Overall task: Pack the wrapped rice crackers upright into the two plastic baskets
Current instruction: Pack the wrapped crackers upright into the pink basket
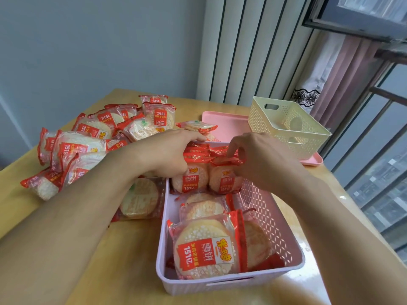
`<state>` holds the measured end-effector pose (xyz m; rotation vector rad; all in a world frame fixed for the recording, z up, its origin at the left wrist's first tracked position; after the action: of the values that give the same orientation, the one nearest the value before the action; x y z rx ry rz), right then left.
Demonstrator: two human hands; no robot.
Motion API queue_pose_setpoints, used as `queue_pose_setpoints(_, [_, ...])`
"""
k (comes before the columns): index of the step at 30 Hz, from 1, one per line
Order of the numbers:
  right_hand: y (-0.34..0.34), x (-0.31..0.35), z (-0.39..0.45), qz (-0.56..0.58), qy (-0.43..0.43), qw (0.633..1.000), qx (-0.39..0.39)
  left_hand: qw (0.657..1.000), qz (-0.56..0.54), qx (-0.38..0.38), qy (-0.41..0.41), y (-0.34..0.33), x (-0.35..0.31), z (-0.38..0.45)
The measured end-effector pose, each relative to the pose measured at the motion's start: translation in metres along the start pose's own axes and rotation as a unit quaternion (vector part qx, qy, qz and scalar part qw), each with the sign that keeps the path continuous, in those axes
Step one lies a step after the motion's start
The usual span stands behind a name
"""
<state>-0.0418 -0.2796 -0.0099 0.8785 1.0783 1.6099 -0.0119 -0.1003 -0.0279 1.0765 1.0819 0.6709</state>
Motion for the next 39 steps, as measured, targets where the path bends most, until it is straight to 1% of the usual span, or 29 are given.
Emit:
queue_pose_setpoints(2, [0.012,0.006,-0.003,0.042,0.01,0.999,-0.004,1.0,0.003,0.002,0.0,0.001,0.0,0.0])
queue_pose_setpoints(3, [0.016,0.011,-0.006,0.068,0.017,0.997,0.017,1.0,0.005,0.002,-0.001,0.001,0.0,0.0])
queue_pose_setpoints(5, [0.016,0.022,-0.016,0.105,0.035,0.988,0.106,1.0,0.008,0.006,-0.003,0.0,-0.001,-0.001])
queue_pose_setpoints(7, [0.004,0.033,-0.027,0.085,0.07,0.971,0.211,1.0,0.009,0.009,-0.005,-0.001,-0.001,-0.001])
queue_pose_setpoints(8, [-0.002,0.037,-0.032,0.063,0.089,0.962,0.25,1.0,0.009,0.011,-0.004,-0.001,-0.001,-0.001])
queue_pose_setpoints(9, [-0.005,0.039,-0.035,0.05,0.101,0.957,0.269,1.0,0.009,0.014,-0.003,-0.001,-0.001,-0.002])
queue_pose_setpoints(10, [-0.004,0.039,-0.035,0.052,0.104,0.956,0.27,1.0,0.007,0.017,-0.004,-0.001,-0.001,-0.002])
queue_pose_setpoints(12, [0.008,0.035,-0.031,0.092,0.094,0.959,0.25,0.999,-0.027,0.027,-0.014,0.001,-0.003,-0.003])
queue_pose_setpoints(14, [0.025,0.028,-0.026,0.154,0.089,0.962,0.208,0.995,-0.093,0.009,-0.021,0.007,-0.004,-0.002])
queue_pose_setpoints(17, [0.048,0.014,-0.017,0.25,0.091,0.961,0.079,0.982,-0.173,-0.074,-0.017,0.02,-0.002,0.002])
queue_pose_setpoints(18, [0.052,0.01,-0.015,0.262,0.09,0.96,0.032,0.978,-0.19,-0.084,-0.016,0.022,-0.002,0.002])
queue_pose_setpoints(20, [0.054,0.007,-0.01,0.26,0.102,0.959,-0.053,0.975,-0.214,-0.061,-0.012,0.018,-0.002,0.003])
queue_pose_setpoints(22, [0.053,0.008,-0.007,0.261,0.142,0.949,-0.107,0.971,-0.236,-0.031,-0.034,0.011,-0.007,0.001])
queue_pose_setpoints(23, [0.052,0.008,-0.006,0.268,0.157,0.943,-0.122,0.963,-0.263,-0.03,-0.054,0.01,-0.012,0.0])
queue_pose_setpoints(24, [0.05,0.008,-0.006,0.278,0.161,0.939,-0.124,0.95,-0.303,-0.036,-0.068,0.008,-0.015,-0.001])
queue_pose_setpoints(26, [0.045,0.005,-0.003,0.289,0.148,0.94,-0.103,0.92,-0.382,-0.058,-0.061,0.006,-0.016,-0.004])
queue_pose_setpoints(27, [0.044,0.004,-0.003,0.28,0.139,0.945,-0.093,0.911,-0.402,-0.077,-0.051,0.006,-0.013,-0.005])
queue_pose_setpoints(28, [0.044,0.003,-0.003,0.265,0.131,0.952,-0.084,0.909,-0.402,-0.099,-0.044,0.006,-0.009,-0.005])
queue_pose_setpoints(30, [0.043,0.002,-0.003,0.252,0.11,0.96,-0.052,0.912,-0.383,-0.141,-0.04,0.008,-0.003,-0.009])
queue_pose_setpoints(32, [0.041,0.002,-0.003,0.278,0.088,0.956,-0.029,0.916,-0.361,-0.165,-0.05,0.01,-0.001,-0.014])
queue_pose_setpoints(33, [0.042,0.004,-0.003,0.293,0.084,0.952,-0.032,0.92,-0.35,-0.167,-0.056,0.009,-0.001,-0.016])
queue_pose_setpoints(35, [0.038,0.012,-0.003,0.299,0.093,0.949,-0.044,0.929,-0.333,-0.149,-0.057,0.008,0.0,-0.022])
queue_pose_setpoints(36, [0.034,0.017,-0.003,0.289,0.101,0.951,-0.038,0.938,-0.312,-0.14,-0.057,0.007,0.003,-0.023])
queue_pose_setpoints(39, [0.023,0.023,-0.006,0.25,0.102,0.963,-0.007,0.975,-0.188,-0.112,-0.048,0.007,0.01,-0.018])
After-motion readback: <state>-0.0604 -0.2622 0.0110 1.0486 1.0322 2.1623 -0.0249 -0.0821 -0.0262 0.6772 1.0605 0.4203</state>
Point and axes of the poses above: each hand's wrist, its own z-axis towards the middle knuckle, its own y-axis out of the back of the hand, x = y × z, the point moved 5 cm from there along z, towards the middle knuckle, and after that the axes turned 7 degrees about -x, right-handed, at the moved point
